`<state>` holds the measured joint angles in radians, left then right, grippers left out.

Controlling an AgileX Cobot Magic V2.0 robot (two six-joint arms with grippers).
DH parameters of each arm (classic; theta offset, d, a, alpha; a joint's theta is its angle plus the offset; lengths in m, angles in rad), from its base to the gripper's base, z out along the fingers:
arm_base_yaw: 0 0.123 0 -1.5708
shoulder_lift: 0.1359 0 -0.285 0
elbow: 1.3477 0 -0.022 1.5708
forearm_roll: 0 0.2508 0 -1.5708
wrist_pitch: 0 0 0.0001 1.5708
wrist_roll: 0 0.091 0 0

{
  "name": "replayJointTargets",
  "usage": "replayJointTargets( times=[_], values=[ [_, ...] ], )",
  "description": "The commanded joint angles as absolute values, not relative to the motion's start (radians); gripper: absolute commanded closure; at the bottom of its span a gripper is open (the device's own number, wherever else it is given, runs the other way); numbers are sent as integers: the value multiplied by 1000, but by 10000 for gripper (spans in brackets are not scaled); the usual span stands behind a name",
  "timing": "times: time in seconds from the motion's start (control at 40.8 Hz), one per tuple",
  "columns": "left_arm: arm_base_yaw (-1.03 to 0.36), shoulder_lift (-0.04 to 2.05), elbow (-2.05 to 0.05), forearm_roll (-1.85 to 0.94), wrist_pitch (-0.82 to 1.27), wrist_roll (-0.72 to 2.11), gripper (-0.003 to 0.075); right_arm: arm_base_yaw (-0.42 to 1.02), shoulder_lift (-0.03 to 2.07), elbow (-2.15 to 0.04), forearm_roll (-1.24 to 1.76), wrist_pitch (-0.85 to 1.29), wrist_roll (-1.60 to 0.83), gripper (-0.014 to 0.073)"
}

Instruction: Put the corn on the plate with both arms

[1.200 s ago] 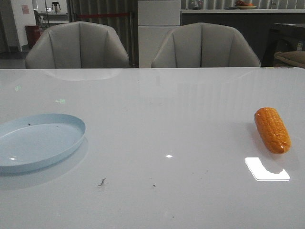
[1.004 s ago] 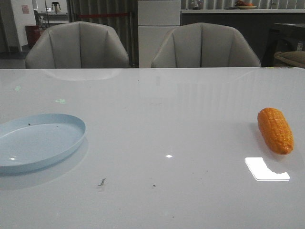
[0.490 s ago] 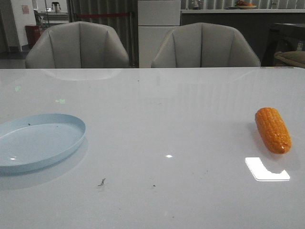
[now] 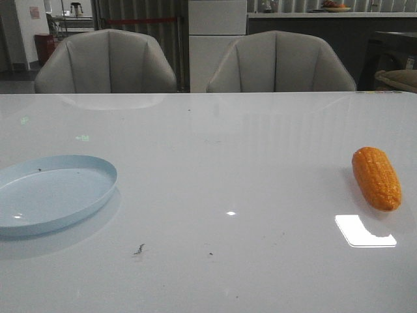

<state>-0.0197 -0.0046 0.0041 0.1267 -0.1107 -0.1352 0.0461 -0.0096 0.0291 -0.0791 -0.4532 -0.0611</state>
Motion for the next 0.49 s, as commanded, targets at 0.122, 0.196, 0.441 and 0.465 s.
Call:
replayJointTargets(
  times=[0.122,0.196,0.441,0.465],
  values=[
    [-23,7,-138,140,-250,-141,631,47,-22,-136,-137,-532,44,557],
    [-23,37,-221,186,-250,-141,631,47,6,-251,-197,-396,44,557],
    [-23,263,-531,311,-245,-141,631,47,268,-610,-166,-104,104,557],
    [-23,296,-563,311,-237,-141,631,47,302,-636,-160,-84,113,557]
  ],
)
